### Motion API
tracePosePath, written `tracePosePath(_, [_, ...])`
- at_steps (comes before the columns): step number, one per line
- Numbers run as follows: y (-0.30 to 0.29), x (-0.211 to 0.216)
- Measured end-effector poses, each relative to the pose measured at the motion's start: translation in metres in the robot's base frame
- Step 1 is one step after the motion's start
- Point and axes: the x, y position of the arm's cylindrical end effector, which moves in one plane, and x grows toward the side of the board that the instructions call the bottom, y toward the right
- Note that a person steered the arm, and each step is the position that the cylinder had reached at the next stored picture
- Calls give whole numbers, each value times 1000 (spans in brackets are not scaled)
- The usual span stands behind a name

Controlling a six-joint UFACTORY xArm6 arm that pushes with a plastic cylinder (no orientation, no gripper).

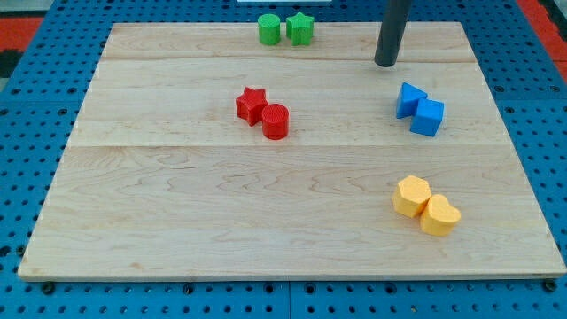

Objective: Place your arm diagonal to the red circle

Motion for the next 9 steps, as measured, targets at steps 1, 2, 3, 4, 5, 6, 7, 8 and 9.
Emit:
tracePosePath(1, [0,-1])
tracePosePath(2, [0,-4])
tracePosePath(3, [0,-7])
tracePosePath(4, [0,-11])
tracePosePath(5, [0,-16])
tracePosePath(6, [0,-20])
tracePosePath(7, [0,-24])
tracePosePath(8, [0,-27])
tracePosePath(9, [0,-30])
